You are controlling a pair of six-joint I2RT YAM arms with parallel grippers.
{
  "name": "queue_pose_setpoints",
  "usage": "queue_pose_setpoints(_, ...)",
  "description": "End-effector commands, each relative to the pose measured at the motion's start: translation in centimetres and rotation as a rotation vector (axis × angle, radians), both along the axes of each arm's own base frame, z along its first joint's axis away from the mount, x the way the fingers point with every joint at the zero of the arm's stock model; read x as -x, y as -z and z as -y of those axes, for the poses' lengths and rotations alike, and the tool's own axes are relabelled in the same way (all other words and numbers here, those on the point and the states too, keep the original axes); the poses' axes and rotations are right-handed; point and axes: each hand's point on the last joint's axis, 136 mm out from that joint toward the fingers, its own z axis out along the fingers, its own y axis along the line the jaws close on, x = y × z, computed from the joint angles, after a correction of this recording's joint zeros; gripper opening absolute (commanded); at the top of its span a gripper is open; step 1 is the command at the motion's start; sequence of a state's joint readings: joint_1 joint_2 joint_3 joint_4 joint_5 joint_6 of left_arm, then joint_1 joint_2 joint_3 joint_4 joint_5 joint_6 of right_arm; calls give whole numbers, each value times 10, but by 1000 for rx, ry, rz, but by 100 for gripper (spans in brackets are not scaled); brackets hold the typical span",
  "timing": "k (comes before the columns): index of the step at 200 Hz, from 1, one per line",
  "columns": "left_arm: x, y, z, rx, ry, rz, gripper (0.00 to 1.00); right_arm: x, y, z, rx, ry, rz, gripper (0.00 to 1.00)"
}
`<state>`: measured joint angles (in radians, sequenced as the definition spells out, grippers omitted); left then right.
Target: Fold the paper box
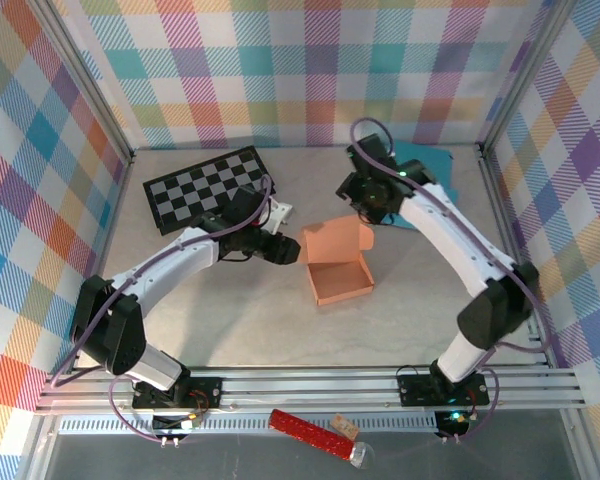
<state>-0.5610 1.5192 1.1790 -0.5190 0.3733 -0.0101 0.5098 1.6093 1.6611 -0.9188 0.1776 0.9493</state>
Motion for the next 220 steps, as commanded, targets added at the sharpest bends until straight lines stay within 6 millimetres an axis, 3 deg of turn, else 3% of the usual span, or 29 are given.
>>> queue_pose_setpoints(1,-9,-5,5,-30,55,58,51,0,-17,-11,68,-533,183,66)
queue_pose_setpoints(25,-15,-5,10,-47,93,63,52,18,-6,10,109,-741,170,67)
queue_pose_setpoints(44,-19,0,11,-88,119,52,52,27,18,22,181,-850,99,64)
queue_pose_setpoints(79,-22,5,20,-82,151,28,51,21,55,42,293,-827,52,58)
queue_pose_setpoints(144,-23,13,26,-114,166,17,44,14,99,34,357,-1023,102,58)
queue_pose_setpoints(176,-23,19,27,-134,159,7,37,6,103,30,369,-1061,117,57)
queue_pose_setpoints(220,-28,25,28,-157,138,-5,27,3,107,26,353,-1075,80,48)
